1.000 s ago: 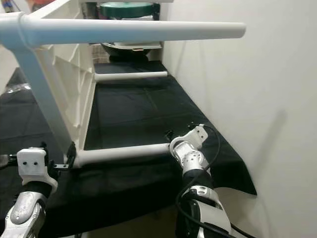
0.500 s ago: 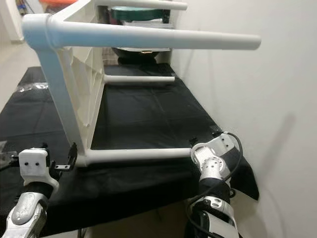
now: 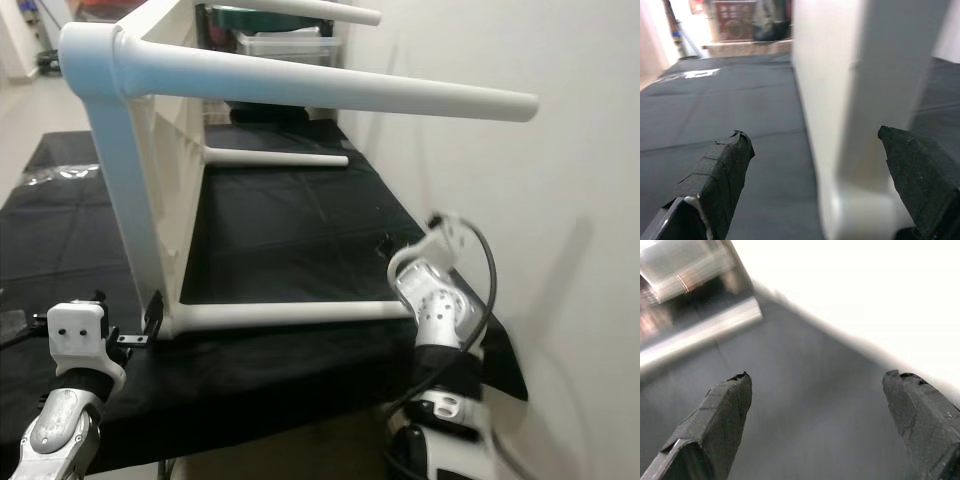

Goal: Building children table

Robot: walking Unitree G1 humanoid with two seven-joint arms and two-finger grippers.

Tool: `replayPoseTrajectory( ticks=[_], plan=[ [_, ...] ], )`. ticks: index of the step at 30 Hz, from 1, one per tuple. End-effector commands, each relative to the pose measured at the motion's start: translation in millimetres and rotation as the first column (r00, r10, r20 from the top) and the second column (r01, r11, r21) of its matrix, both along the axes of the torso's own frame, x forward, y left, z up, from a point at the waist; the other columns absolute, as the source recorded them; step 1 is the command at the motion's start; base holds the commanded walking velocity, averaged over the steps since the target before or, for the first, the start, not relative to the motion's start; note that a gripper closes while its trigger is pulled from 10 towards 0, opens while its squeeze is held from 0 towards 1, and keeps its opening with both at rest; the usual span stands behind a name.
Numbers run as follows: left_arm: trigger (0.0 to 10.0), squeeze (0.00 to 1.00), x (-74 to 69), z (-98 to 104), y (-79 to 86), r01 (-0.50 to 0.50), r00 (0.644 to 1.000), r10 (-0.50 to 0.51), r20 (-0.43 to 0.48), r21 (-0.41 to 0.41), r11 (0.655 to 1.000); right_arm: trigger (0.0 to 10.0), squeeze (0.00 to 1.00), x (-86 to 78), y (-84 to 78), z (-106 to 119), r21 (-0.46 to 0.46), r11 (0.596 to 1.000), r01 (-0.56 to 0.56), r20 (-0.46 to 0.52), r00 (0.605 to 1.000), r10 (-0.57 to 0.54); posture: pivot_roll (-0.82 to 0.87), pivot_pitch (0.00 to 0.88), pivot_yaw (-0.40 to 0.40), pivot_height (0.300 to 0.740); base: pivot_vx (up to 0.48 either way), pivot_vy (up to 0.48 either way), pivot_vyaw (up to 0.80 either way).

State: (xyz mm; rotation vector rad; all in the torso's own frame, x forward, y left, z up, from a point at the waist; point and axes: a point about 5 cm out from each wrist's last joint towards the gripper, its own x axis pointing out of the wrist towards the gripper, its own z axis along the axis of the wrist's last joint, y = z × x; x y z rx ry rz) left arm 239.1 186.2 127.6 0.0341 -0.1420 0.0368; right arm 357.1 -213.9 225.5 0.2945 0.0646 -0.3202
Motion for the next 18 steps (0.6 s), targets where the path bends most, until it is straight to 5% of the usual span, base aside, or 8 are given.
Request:
replayPoseTrajectory(
  ticks=[1,2,3,4,6,10,18],
  plan=[
    [10.0,0.0,-0.2,-4,-0.6,0.002,1.0,-0.002,-0.019,0.005,1.0,10.0,1.0,-1.5,6.2,12,-0.206,0.978,-0.02,0.085,0.996,0.038,-0.06,0.0,-0.08,0.74,0.0,0.0,0.0],
    [10.0,0.0,0.0,-4,-1.3,0.002,1.0,-0.002,-0.016,0.006,1.0,10.0,0.19,-4.8,9.9,30,-0.424,0.906,0.015,0.179,0.981,0.068,-0.06,0.0,-0.082,0.74,0.0,0.0,0.0],
    [10.0,0.0,0.2,-3,-1.5,-0.001,1.0,0.001,-0.012,0.005,1.0,10.0,0.0,-8.9,13.0,43,-0.598,0.797,0.084,0.248,0.965,0.085,-0.06,0.0,-0.082,0.74,0.0,0.0,0.0],
    [10.0,0.0,0.2,-3,-1.5,-0.001,1.0,0.001,-0.012,0.005,1.0,10.0,0.0,-8.9,13.0,43,-0.598,0.797,0.084,0.248,0.965,0.085,-0.06,0.0,-0.082,0.74,0.0,0.0,0.0],
    [10.0,0.0,0.5,-2,-0.9,-0.01,1.0,0.01,-0.006,0.004,1.0,10.0,0.0,-15.6,13.5,55,-0.728,0.656,0.2,0.327,0.942,0.076,-0.05,0.0,-0.086,0.74,0.0,0.0,0.0],
    [10.0,0.0,0.6,-1,-0.9,-0.006,1.0,0.006,0.0,-0.005,1.0,10.0,0.0,-27.1,10.1,61,-0.759,0.575,0.304,0.398,0.916,0.041,-0.06,0.0,-0.086,0.74,0.0,0.0,0.0],
    [10.0,0.0,6.2,4,-5.7,0.059,0.998,-0.06,0.019,0.011,0.998,10.0,0.0,-32.0,15.6,18,-0.773,0.603,0.197,0.278,0.96,0.043,-0.07,0.0,-0.074,0.74,0.0,0.0,0.0]
  ],
)
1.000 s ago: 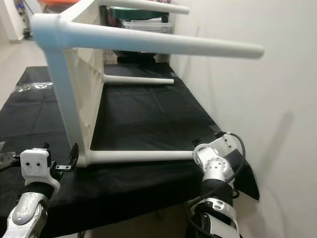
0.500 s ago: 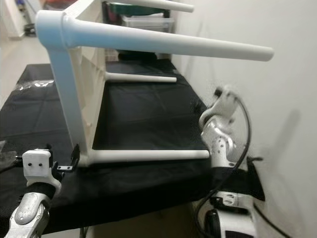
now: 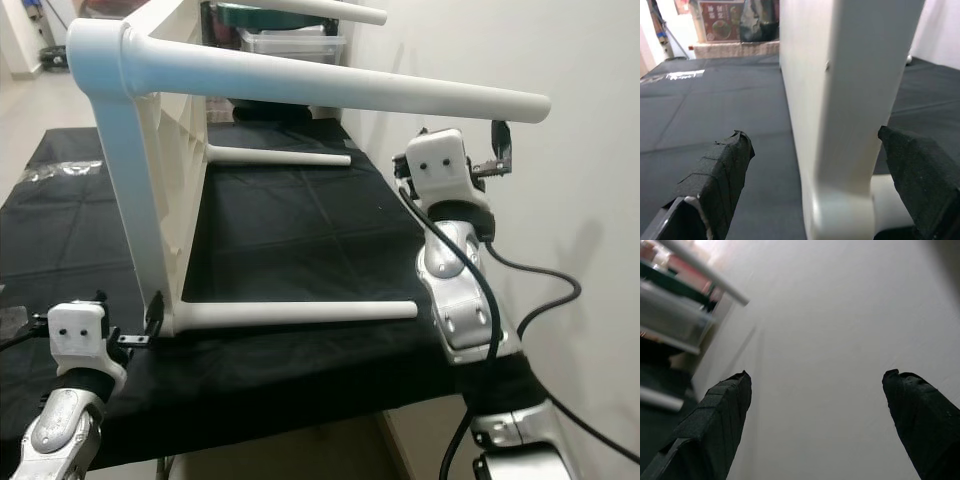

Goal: Building children table

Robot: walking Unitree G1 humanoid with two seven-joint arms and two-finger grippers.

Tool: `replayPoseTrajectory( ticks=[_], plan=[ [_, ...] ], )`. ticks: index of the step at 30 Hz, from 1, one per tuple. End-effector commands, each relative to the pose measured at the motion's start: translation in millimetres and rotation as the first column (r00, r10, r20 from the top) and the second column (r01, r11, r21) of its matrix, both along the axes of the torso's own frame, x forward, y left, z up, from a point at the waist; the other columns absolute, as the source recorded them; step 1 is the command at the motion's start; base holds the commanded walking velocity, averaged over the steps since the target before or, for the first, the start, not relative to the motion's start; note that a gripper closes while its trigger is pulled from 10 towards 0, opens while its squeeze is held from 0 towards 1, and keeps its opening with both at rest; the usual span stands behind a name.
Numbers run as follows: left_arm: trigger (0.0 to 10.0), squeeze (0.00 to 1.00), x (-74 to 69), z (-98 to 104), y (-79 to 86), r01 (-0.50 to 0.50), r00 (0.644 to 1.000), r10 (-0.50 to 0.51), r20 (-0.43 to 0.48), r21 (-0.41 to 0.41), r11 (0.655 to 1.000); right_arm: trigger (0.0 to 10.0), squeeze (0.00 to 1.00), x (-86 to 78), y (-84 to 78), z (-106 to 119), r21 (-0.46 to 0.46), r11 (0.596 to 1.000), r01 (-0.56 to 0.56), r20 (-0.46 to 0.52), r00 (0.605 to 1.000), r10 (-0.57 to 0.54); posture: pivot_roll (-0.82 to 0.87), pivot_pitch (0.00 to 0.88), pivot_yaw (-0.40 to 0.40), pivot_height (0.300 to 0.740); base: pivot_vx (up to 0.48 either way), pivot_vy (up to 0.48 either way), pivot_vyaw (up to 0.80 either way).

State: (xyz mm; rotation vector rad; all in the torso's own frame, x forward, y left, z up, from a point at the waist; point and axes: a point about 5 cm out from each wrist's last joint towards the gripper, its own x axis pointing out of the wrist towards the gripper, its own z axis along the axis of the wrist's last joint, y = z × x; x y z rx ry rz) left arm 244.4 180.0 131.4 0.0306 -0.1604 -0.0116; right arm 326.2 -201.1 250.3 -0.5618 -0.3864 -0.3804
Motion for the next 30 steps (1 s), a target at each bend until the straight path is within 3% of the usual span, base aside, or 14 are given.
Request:
replayPoseTrajectory(
  ticks=[1,5,8,11,16,22,30],
  plan=[
    [10.0,0.0,0.9,0,0.5,0.011,1.0,-0.011,0.001,0.01,1.0,10.0,0.0,-1.1,2.8,-7,-0.011,1.0,-0.008,-0.022,1.0,0.008,-0.07,0.0,-0.074,0.74,0.0,0.0,0.0],
    [10.0,0.0,6.7,4,1.9,0.022,1.0,-0.022,0.016,0.021,1.0,10.0,0.0,-9.3,7.8,-25,-0.084,0.996,-0.02,-0.045,0.999,0.016,-0.07,0.0,-0.069,0.74,0.0,0.0,0.0],
    [10.0,0.0,10.0,6,1.6,0.032,0.999,-0.033,0.023,0.024,0.999,10.0,0.0,-13.7,3.2,-26,-0.145,0.989,0.027,-0.014,0.999,-0.029,-0.07,0.0,-0.065,0.74,0.0,0.0,0.0],
    [10.0,0.0,14.4,7,-2.1,0.061,0.998,-0.061,0.027,0.031,0.998,10.0,0.0,-16.4,-7.5,-12,-0.212,0.968,0.136,0.09,0.989,-0.119,-0.07,0.0,-0.064,0.74,0.0,0.0,0.0],
    [10.0,0.0,19.2,7,-7.5,0.105,0.994,-0.107,0.025,0.04,0.994,10.0,0.0,-18.5,-12.1,3,-0.237,0.95,0.203,0.183,0.97,-0.162,-0.07,0.0,-0.062,0.74,0.0,0.0,0.0],
    [10.0,0.0,24.0,7,-9.1,0.13,0.991,-0.131,0.023,0.049,0.99,10.0,0.0,-19.2,-8.5,11,-0.262,0.943,0.206,0.233,0.962,-0.146,-0.07,0.0,-0.064,0.74,0.0,0.0,0.0],
    [10.0,0.0,28.4,5,-4.5,0.118,0.993,-0.119,0.019,0.054,0.992,10.0,0.0,-13.3,-1.7,35,-0.401,0.9,0.17,0.317,0.948,-0.038,-0.07,0.0,-0.062,0.74,0.0,0.0,0.0]
  ],
)
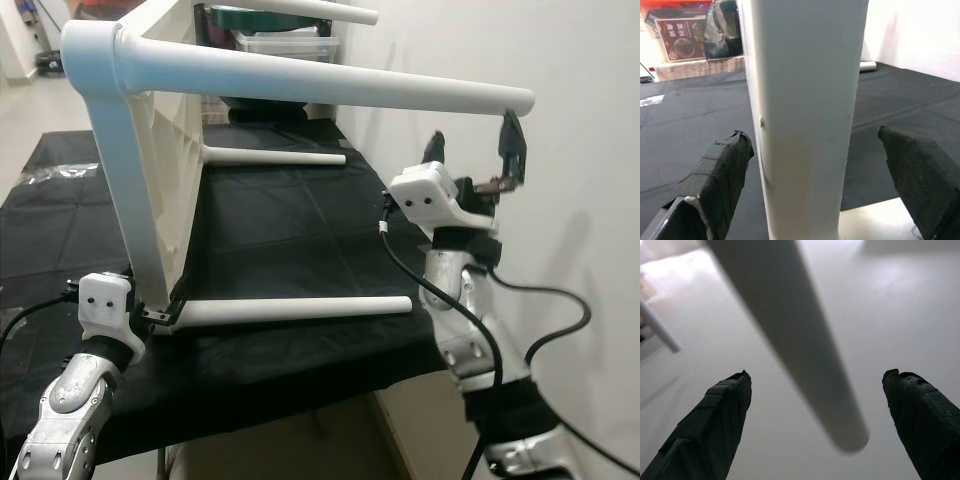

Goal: Building children table

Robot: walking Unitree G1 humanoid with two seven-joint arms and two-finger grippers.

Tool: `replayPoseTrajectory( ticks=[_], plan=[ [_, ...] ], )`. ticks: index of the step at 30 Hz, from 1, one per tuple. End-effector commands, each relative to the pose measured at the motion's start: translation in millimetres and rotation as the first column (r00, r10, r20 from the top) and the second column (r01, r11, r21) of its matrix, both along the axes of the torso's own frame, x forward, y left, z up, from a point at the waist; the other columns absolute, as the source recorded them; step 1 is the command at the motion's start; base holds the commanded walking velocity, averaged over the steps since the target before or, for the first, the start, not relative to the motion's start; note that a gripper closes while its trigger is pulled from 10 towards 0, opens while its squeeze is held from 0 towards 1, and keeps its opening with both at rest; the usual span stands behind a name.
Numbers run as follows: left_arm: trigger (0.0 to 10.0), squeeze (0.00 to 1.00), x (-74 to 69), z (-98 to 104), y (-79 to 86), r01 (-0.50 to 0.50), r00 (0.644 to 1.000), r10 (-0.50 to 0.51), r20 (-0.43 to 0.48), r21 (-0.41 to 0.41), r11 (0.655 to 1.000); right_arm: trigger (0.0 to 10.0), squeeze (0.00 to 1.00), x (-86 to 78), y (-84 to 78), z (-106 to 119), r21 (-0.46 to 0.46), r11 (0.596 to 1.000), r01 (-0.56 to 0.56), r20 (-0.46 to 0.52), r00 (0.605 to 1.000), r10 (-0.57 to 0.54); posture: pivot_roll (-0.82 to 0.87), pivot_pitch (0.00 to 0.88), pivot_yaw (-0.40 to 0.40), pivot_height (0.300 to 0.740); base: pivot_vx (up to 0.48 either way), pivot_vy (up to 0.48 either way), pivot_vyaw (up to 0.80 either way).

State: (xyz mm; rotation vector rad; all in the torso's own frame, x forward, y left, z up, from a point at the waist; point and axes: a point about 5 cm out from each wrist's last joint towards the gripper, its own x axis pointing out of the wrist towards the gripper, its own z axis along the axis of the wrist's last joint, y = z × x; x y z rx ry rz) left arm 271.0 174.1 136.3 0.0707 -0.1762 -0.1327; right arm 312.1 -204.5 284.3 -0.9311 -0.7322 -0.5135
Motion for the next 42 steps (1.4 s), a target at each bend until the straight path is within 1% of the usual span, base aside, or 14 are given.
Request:
replayPoseTrajectory(
  ticks=[1,3,5,10,16,17,18,19,21,22,28,38,41,42],
  plan=[
    [10.0,0.0,1.7,1,1.5,0.002,1.0,-0.002,0.008,0.003,1.0,10.0,0.0,0.8,1.7,1,-0.035,0.999,-0.01,0.001,1.0,0.01,-0.07,0.0,-0.062,0.74,0.0,0.0,0.0],
    [10.0,0.0,2.8,-1,4.1,-0.015,1.0,0.015,0.007,0.001,1.0,10.0,0.0,3.6,0.9,13,-0.112,0.994,-0.009,0.034,0.999,0.013,-0.08,0.0,-0.064,0.74,0.0,0.0,0.0],
    [10.0,0.0,3.5,-1,4.8,-0.02,1.0,0.02,0.008,0.001,1.0,10.0,0.0,5.1,-0.3,17,-0.133,0.991,-0.006,0.041,0.999,0.011,-0.08,0.0,-0.067,0.74,0.0,0.0,0.0],
    [10.0,0.0,4.3,-1,5.3,-0.026,1.0,0.026,0.011,0.001,1.0,10.0,0.0,9.8,-3.6,22,-0.157,0.988,-0.001,0.038,0.999,0.008,-0.07,0.0,-0.069,0.74,0.0,0.0,0.0],
    [10.0,0.0,5.0,-1,6.8,-0.034,0.999,0.034,0.014,0.002,0.999,10.0,0.0,22.7,-14.0,25,-0.193,0.981,0.02,-0.018,1.0,-0.024,-0.07,0.0,-0.07,0.74,0.0,0.0,0.0],
    [10.0,0.0,5.1,-1,7.4,-0.037,0.999,0.037,0.014,0.003,0.999,8.0,0.0,26.6,-16.8,25,-0.204,0.979,0.022,-0.039,0.999,-0.03,-0.07,0.0,-0.069,0.74,0.0,0.0,0.0],
    [10.0,0.0,5.3,-1,7.7,-0.038,0.999,0.038,0.015,0.004,0.999,4.8,0.0,30.0,-18.3,26,-0.213,0.977,0.019,-0.053,0.998,-0.031,-0.07,0.0,-0.068,0.74,0.0,0.0,0.0],
    [10.0,0.0,5.6,0,8.0,-0.039,0.999,0.039,0.016,0.004,0.999,0.7,0.0,34.1,-18.4,28,-0.223,0.975,0.008,-0.069,0.997,-0.024,-0.07,0.0,-0.068,0.74,0.0,0.0,0.0],
    [10.0,0.0,5.9,0,8.2,-0.04,0.999,0.04,0.017,0.004,0.999,0.7,0.0,36.7,-18.3,30,-0.229,0.973,0.0,-0.078,0.997,-0.018,-0.07,0.0,-0.068,0.74,0.0,0.0,0.0],
    [10.0,0.0,6.2,0,8.1,-0.041,0.999,0.041,0.018,0.004,0.999,0.0,0.0,38.9,-16.6,31,-0.239,0.971,-0.013,-0.088,0.996,-0.008,-0.07,0.0,-0.07,0.74,0.0,0.0,0.0],
    [10.0,0.0,7.4,0,9.9,-0.052,0.998,0.052,0.024,0.005,0.999,0.0,0.0,46.3,-7.0,27,-0.233,0.969,-0.086,-0.139,0.989,0.054,-0.06,0.0,-0.077,0.74,0.0,0.0,0.0],
    [10.0,0.0,8.9,0,18.1,-0.077,0.997,0.077,0.022,0.017,0.997,0.0,0.0,51.3,-7.1,21,-0.193,0.975,-0.111,-0.171,0.982,0.078,-0.06,0.0,-0.073,0.74,0.0,0.0,0.0],
    [10.0,0.0,10.2,2,22.9,-0.088,0.996,0.087,0.027,0.028,0.996,0.0,0.0,52.4,-8.7,22,-0.182,0.977,-0.113,-0.17,0.982,0.082,-0.06,0.0,-0.072,0.74,0.0,0.0,0.0],
    [10.0,0.0,13.6,12,42.3,-0.136,0.99,0.133,0.052,0.061,0.989,0.0,0.0,55.0,-12.2,23,-0.127,0.985,-0.117,-0.18,0.979,0.093,-0.05,0.0,-0.072,0.74,0.0,0.0,0.0]
  ],
)
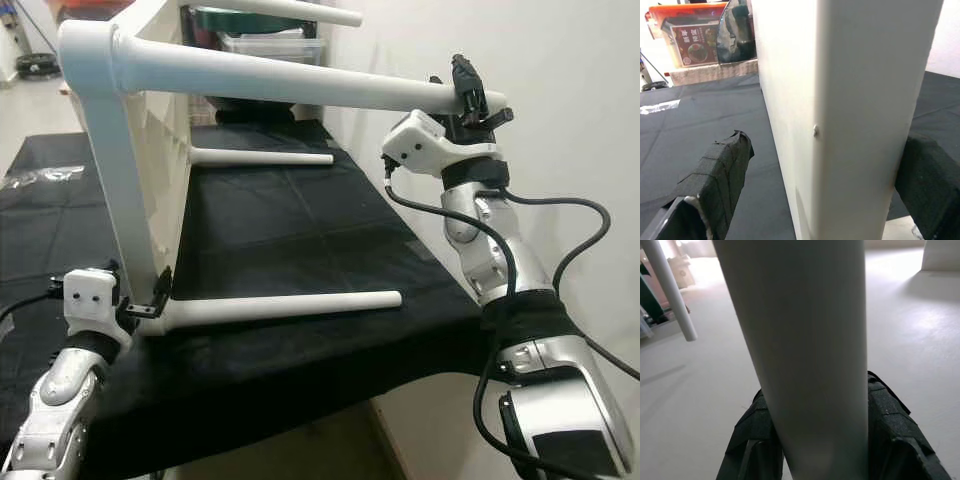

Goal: Building children table

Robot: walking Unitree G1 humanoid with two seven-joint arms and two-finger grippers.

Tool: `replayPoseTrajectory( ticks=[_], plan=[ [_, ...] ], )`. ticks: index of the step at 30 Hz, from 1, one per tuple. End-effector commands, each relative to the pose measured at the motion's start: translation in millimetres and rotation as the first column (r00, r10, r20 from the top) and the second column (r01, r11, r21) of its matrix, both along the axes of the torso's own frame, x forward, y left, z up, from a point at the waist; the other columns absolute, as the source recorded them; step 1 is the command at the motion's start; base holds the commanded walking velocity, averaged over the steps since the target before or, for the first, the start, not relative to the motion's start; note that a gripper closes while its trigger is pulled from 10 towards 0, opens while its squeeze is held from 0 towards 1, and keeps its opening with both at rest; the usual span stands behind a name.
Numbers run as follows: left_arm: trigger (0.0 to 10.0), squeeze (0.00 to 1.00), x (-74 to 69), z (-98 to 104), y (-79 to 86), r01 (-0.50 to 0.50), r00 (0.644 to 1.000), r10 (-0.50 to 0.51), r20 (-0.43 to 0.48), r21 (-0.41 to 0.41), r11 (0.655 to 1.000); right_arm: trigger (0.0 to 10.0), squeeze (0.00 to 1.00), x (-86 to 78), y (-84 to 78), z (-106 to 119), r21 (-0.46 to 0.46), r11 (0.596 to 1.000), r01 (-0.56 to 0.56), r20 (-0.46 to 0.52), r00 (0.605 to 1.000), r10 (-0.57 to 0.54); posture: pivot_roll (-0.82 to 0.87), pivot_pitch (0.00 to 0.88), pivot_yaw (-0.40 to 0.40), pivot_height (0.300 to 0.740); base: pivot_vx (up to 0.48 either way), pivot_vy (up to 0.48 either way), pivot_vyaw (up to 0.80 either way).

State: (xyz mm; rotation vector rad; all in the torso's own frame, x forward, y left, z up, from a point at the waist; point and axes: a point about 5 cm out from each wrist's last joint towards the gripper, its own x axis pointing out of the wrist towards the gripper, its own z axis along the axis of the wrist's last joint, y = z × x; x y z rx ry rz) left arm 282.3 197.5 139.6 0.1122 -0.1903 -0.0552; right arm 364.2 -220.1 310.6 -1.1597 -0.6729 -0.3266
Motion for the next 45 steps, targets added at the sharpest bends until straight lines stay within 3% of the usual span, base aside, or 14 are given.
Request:
replayPoseTrajectory(
  ticks=[1,4,5,9,12,14,19,20,27,29,31,33,36,45],
  plan=[
    [10.0,0.0,2.3,9,18.9,-0.055,0.998,0.054,0.029,0.031,0.998,0.0,0.0,2.9,3.4,-3,0.1,0.993,-0.061,-0.025,0.998,0.064,-0.05,0.0,-0.072,0.74,0.0,0.0,0.0],
    [10.0,0.0,3.4,17,34.2,-0.095,0.994,0.092,0.05,0.054,0.994,0.0,0.0,6.7,-1.3,-6,0.196,0.979,-0.061,-0.059,0.996,0.074,-0.05,0.0,-0.072,0.74,0.0,0.0,0.0],
    [10.0,0.0,2.5,32,50.2,-0.133,0.988,0.124,0.092,0.096,0.986,0.0,0.0,11.4,-9.1,-13,0.324,0.945,-0.042,-0.109,0.991,0.082,-0.04,0.0,-0.07,0.74,0.0,0.0,0.0],
    [10.0,0.0,1.3,52,65.5,-0.175,0.977,0.155,0.149,0.135,0.975,0.0,0.0,14.9,-14.5,-20,0.414,0.91,-0.021,-0.149,0.985,0.091,-0.03,0.0,-0.071,0.74,0.0,0.0,0.0],
    [10.0,0.0,-2.3,102,85.2,-0.236,0.943,0.171,0.285,0.214,0.948,0.0,0.0,18.6,-15.2,-38,0.515,0.857,0.006,-0.213,0.97,0.121,-0.02,0.0,-0.072,0.74,0.0,0.0,0.0],
    [10.0,0.0,-2.3,102,85.2,-0.236,0.943,0.171,0.285,0.214,0.948,0.0,0.0,18.6,-15.2,-38,0.515,0.857,0.006,-0.213,0.97,0.121,-0.02,0.0,-0.072,0.74,0.0,0.0,0.0],
    [10.0,0.0,-8.0,170,103.0,-0.296,0.888,0.136,0.439,0.318,0.901,0.0,0.0,21.9,-9.5,-55,0.572,0.82,0.022,-0.266,0.951,0.16,0.0,0.0,-0.072,0.74,0.0,0.0,0.0],
    [10.0,0.0,-10.4,224,110.8,-0.337,0.843,0.078,0.533,0.408,0.848,0.0,0.0,25.4,-1.9,-66,0.625,0.78,0.029,-0.306,0.929,0.21,0.02,0.0,-0.071,0.74,0.0,0.0,0.0],
    [10.0,0.0,-16.8,291,115.5,-0.405,0.778,0.024,0.628,0.473,0.782,0.0,0.0,27.0,21.1,-96,0.719,0.693,0.056,-0.387,0.86,0.332,0.03,0.0,-0.063,0.74,0.0,0.0,0.0],
    [10.0,0.0,-16.6,312,114.8,-0.424,0.764,0.002,0.646,0.5,0.755,0.0,0.0,18.7,48.0,-125,0.757,0.649,0.075,-0.443,0.788,0.427,0.03,0.0,-0.057,0.74,0.0,0.0,0.0],
    [10.0,0.0,-16.6,312,114.8,-0.424,0.764,0.002,0.646,0.5,0.755,0.0,0.0,18.7,48.0,-125,0.757,0.649,0.075,-0.443,0.788,0.427,0.03,0.0,-0.057,0.74,0.0,0.0,0.0],
    [10.0,0.0,-13.8,315,114.3,-0.405,0.774,-0.012,0.633,0.509,0.76,0.0,0.0,3.4,73.0,-153,0.775,0.626,0.089,-0.488,0.714,0.502,0.02,0.0,-0.045,0.74,0.0,0.0,0.0],
    [10.0,0.0,-11.9,308,113.5,-0.384,0.786,-0.02,0.618,0.513,0.767,0.0,0.0,-4.0,82.0,-164,0.786,0.609,0.106,-0.503,0.682,0.531,0.02,0.0,-0.044,0.74,0.0,0.0,0.0],
    [10.0,0.0,-6.9,251,109.1,-0.219,0.866,-0.116,0.486,0.578,0.786,0.0,0.0,-29.3,105.8,-191,0.804,0.578,0.142,-0.557,0.522,0.646,-0.01,0.0,-0.049,0.74,0.0,0.0,0.0]
  ],
)
